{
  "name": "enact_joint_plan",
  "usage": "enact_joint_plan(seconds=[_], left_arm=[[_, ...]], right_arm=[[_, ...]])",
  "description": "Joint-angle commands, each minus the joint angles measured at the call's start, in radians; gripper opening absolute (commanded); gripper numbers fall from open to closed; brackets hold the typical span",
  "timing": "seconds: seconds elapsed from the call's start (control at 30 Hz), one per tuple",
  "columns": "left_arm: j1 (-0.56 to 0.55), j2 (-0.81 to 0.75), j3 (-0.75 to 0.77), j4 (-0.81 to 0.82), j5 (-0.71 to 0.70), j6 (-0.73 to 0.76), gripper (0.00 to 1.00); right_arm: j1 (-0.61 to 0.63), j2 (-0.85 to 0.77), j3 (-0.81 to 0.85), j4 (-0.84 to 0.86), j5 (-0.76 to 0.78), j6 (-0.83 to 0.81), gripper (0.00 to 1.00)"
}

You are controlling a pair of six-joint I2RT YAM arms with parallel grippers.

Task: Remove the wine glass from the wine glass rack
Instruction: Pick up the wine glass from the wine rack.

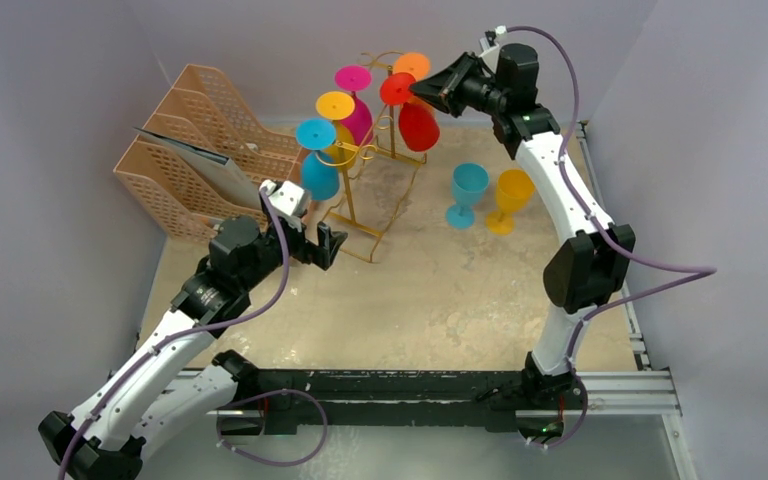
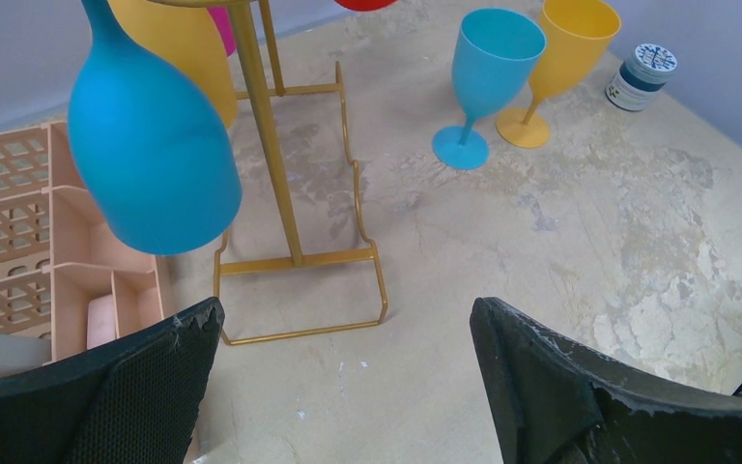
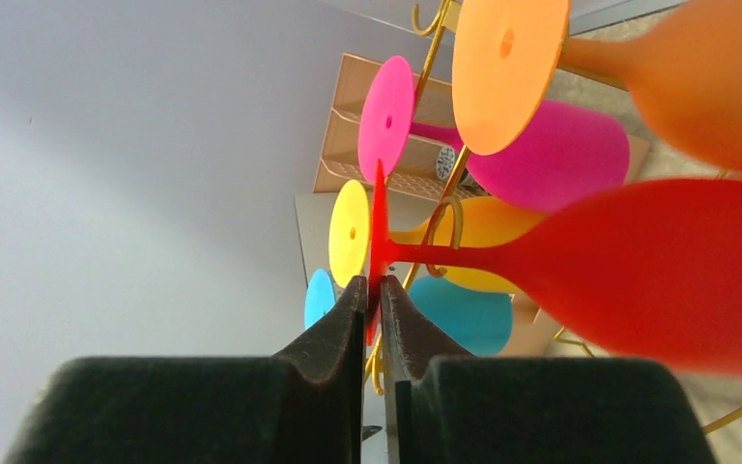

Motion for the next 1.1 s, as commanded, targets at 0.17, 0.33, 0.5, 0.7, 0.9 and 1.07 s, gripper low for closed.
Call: enact_joint_plan(seconds=[0.17, 0.33, 0.5, 0.7, 0.9, 1.07], left_arm=[[0.004, -0.019, 0.032, 0.001, 0.019, -0.029, 0.98], [0.004, -0.026, 0.032, -0.007, 0.021, -0.036, 0.98], [0.004, -0.035, 0.032, -0.013, 0.02, -0.042, 0.98], [0.004, -0.041, 0.033, -0.022, 0.026, -0.054, 0.98], [0.004, -0.052, 0.034, -0.042, 0.031, -0.071, 0.98], [0.004, -0.062, 0.035, -0.059, 0.036, -0.092, 0.98]], right_arm=[[0.005, -0.065, -0.019, 0.023, 0.022, -0.014, 0.07], [0.006, -0.07, -0.03, 0.011, 0.021, -0.018, 0.06], [0.004, -0.077, -0.051, 0.006, 0.018, -0.018, 0.03], [0.004, -0.101, -0.093, 0.023, 0.022, -0.006, 0.01], [-0.002, -0.14, -0.159, 0.07, 0.049, 0.029, 0.0], [-0.003, -0.149, -0.209, 0.17, 0.087, 0.088, 0.0]])
